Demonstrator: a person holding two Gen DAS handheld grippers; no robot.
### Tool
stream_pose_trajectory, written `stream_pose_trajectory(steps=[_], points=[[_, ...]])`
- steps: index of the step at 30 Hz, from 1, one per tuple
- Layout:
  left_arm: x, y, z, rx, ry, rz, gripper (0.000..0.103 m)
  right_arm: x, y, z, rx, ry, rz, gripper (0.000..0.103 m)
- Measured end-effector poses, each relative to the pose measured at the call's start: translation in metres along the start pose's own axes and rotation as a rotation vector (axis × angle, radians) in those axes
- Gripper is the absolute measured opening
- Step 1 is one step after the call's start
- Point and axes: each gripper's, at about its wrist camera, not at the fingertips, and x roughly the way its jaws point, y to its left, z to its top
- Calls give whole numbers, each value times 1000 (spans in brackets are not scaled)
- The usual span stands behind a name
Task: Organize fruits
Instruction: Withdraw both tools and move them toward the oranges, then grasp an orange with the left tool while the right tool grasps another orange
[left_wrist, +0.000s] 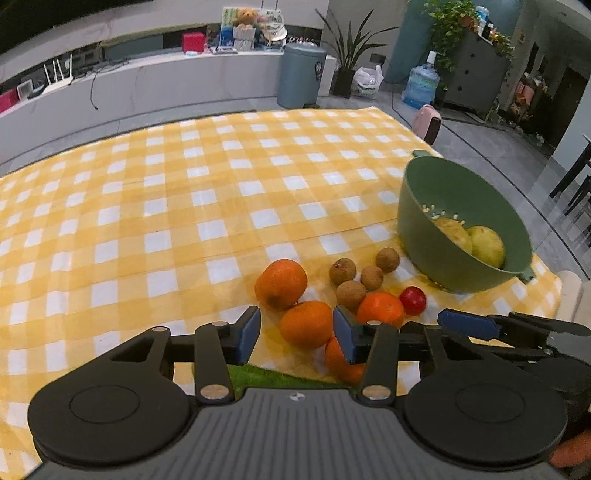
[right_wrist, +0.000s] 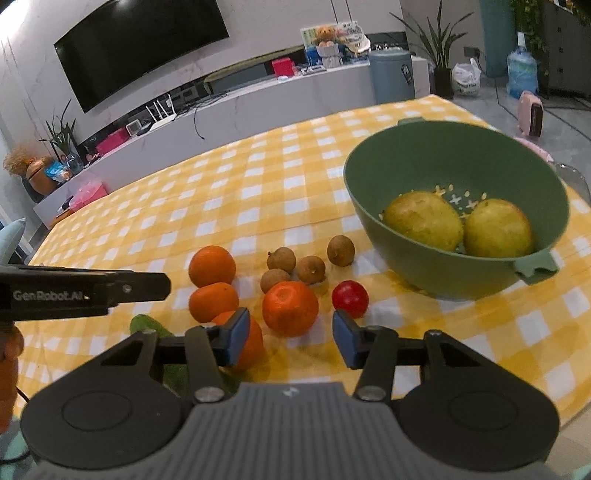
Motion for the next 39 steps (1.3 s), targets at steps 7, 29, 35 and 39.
stream_pose_trajectory(steps=[7, 29, 35, 39], points=[[25, 13, 7, -51, 28, -9, 53, 23, -6, 6, 33, 34, 22, 43], [53, 32, 17, -145, 57, -60, 51, 44, -10, 9, 74, 68, 59, 40], [51, 31, 19, -145, 58, -46, 49, 41, -8, 9, 57, 58, 56, 39], [41, 26, 22, -138, 43, -43, 48, 29, -7, 13, 40, 25, 62, 38]])
